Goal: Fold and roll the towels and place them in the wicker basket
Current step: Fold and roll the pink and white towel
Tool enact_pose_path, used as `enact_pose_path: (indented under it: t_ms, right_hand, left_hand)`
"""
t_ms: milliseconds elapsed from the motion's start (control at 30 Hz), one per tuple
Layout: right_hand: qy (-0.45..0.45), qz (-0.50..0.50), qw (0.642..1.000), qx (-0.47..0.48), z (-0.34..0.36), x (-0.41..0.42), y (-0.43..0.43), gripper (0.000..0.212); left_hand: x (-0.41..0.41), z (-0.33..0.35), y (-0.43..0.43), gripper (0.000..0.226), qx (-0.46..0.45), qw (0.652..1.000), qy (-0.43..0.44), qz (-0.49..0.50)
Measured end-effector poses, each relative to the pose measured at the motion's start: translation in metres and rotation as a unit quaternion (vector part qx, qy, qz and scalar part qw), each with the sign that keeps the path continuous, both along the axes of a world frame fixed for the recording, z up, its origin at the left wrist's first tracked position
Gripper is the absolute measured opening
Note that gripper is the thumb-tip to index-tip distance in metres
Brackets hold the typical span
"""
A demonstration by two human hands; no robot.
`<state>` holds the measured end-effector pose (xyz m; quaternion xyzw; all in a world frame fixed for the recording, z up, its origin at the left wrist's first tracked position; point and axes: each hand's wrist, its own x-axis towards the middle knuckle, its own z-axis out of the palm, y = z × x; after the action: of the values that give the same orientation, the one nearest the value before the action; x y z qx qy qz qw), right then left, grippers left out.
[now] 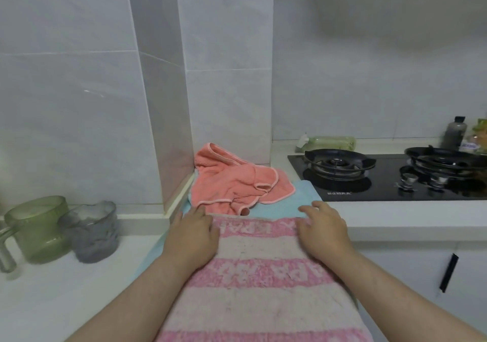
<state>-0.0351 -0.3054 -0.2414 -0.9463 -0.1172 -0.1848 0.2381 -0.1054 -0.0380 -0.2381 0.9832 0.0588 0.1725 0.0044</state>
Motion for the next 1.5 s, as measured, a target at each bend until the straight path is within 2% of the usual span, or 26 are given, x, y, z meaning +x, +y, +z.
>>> enact_pose_path:
  t_ms: [33, 133, 200, 267, 333, 433, 533, 567, 600, 633, 667, 733, 833, 1000, 1200, 1333, 1433, 1500]
  right_hand:
    - [0.007, 0.044, 0.998, -0.045, 0.003, -0.011, 0.001, 0.036]
    - [0.108, 0.152, 0.974, -0.132, 0.006, -0.047, 0.000, 0.036]
    - [0.170, 0.167, 0.958, -0.161, 0.003, -0.064, -0.006, 0.044]
    - [0.199, 0.162, 0.955, -0.147, 0.003, -0.076, -0.012, 0.051]
    - [0.190, 0.153, 0.968, -0.059, 0.006, -0.087, -0.017, 0.035]
    - [0.161, 0.076, 0.982, 0.061, 0.007, -0.115, -0.029, 0.020]
    - [0.183, 0.024, 0.972, 0.148, 0.001, -0.159, -0.050, 0.023]
    - [0.222, 0.022, 0.947, 0.230, -0.001, -0.174, -0.055, 0.021]
    - [0.274, 0.025, 0.906, 0.322, -0.002, -0.184, -0.060, 0.018]
    - [0.319, 0.026, 0.864, 0.389, -0.004, -0.192, -0.065, 0.014]
    - [0.345, 0.028, 0.837, 0.424, -0.007, -0.196, -0.069, 0.008]
    - [0.358, 0.024, 0.811, 0.463, -0.009, -0.204, -0.075, 0.005]
    - [0.337, 0.012, 0.813, 0.476, -0.007, -0.214, -0.078, 0.008]
    - [0.322, 0.012, 0.806, 0.497, -0.007, -0.224, -0.078, 0.015]
    - [0.352, -0.005, 0.787, 0.506, -0.005, -0.224, -0.074, 0.008]
    - [0.358, -0.005, 0.762, 0.540, -0.010, -0.221, -0.075, 0.008]
    - [0.361, -0.005, 0.751, 0.553, -0.014, -0.221, -0.079, 0.015]
    - [0.343, -0.004, 0.761, 0.550, -0.014, -0.222, -0.082, 0.019]
  left_hand:
    - [-0.006, 0.002, -0.005, 0.049, -0.004, 0.999, 0.035, -0.010]
    - [-0.034, 0.004, -0.017, 0.072, -0.083, 0.978, 0.189, -0.026]
    - [-0.051, -0.001, -0.019, 0.083, -0.069, 0.972, 0.225, -0.021]
    - [-0.061, -0.004, -0.019, 0.082, -0.055, 0.974, 0.217, -0.021]
    - [-0.069, -0.002, -0.020, 0.073, -0.077, 0.978, 0.192, -0.019]
    - [-0.102, 0.003, -0.020, 0.067, -0.111, 0.987, 0.118, -0.013]
    - [-0.162, -0.010, -0.014, 0.049, -0.162, 0.986, -0.001, 0.028]
    - [-0.179, -0.017, -0.011, 0.040, -0.176, 0.982, -0.038, 0.052]
    - [-0.192, -0.025, -0.008, 0.032, -0.189, 0.977, -0.069, 0.067]
    - [-0.201, -0.031, -0.005, 0.026, -0.195, 0.973, -0.097, 0.078]
    - [-0.206, -0.033, -0.003, 0.021, -0.211, 0.966, -0.121, 0.087]
    - [-0.214, -0.028, -0.004, 0.014, -0.289, 0.939, -0.146, 0.119]
    - [-0.221, -0.023, -0.006, 0.012, -0.392, 0.893, -0.155, 0.159]
    - [-0.227, -0.040, -0.009, 0.024, -0.513, 0.826, -0.165, 0.168]
    - [-0.231, -0.040, -0.018, 0.021, -0.609, 0.763, -0.156, 0.149]
    - [-0.229, -0.037, -0.016, 0.015, -0.649, 0.729, -0.150, 0.157]
    - [-0.232, -0.033, -0.014, 0.018, -0.721, 0.662, -0.136, 0.154]
    - [-0.237, -0.030, -0.015, 0.020, -0.762, 0.620, -0.134, 0.131]
